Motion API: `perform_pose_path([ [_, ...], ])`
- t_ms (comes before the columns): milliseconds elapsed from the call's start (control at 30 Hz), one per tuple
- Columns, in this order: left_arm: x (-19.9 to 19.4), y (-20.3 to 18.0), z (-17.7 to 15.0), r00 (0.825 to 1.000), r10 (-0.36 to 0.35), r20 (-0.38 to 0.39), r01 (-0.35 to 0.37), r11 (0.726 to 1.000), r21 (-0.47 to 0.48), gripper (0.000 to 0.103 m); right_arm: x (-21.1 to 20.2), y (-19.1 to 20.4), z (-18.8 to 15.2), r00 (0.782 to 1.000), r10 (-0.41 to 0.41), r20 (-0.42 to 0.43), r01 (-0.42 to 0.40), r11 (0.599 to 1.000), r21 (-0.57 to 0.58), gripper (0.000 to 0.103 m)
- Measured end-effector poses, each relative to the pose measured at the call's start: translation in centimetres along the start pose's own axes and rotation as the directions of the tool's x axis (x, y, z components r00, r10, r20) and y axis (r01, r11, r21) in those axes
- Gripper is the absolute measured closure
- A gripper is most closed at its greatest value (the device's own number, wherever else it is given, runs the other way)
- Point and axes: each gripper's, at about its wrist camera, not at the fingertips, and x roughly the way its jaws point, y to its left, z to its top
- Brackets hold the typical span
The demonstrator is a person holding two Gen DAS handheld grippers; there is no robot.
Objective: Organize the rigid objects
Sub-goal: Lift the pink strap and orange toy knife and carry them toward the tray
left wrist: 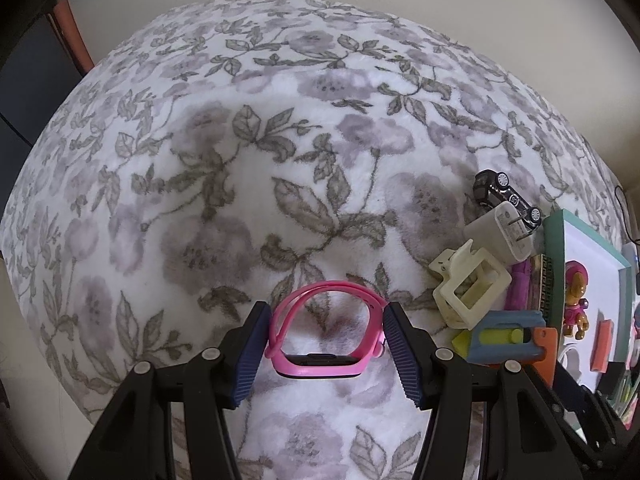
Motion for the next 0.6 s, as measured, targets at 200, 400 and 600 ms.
perform_pose_path([
  [200,0.0,0.1,0.0,1.0,-0.006,0.001,0.006,1.0,-0.006,0.042,-1.1,0.0,0.0,0.999,-0.018,0.041,0.018,1.0,-0.005,0.068],
  [400,-2.1,0.1,0.6,0.998,-0.01,0.058,0.011,1.0,-0.008,0.042,-4.3,-0.1,0.3,0.992,-0.009,0.126,0.011,1.0,-0.011,0.07],
  [600,-4.2,0.1,1.0,0.993,-0.008,0.115,0.009,1.0,-0.004,0.042,-7.1,-0.3,0.7,0.98,0.004,0.201,-0.003,1.0,-0.004,0.071],
])
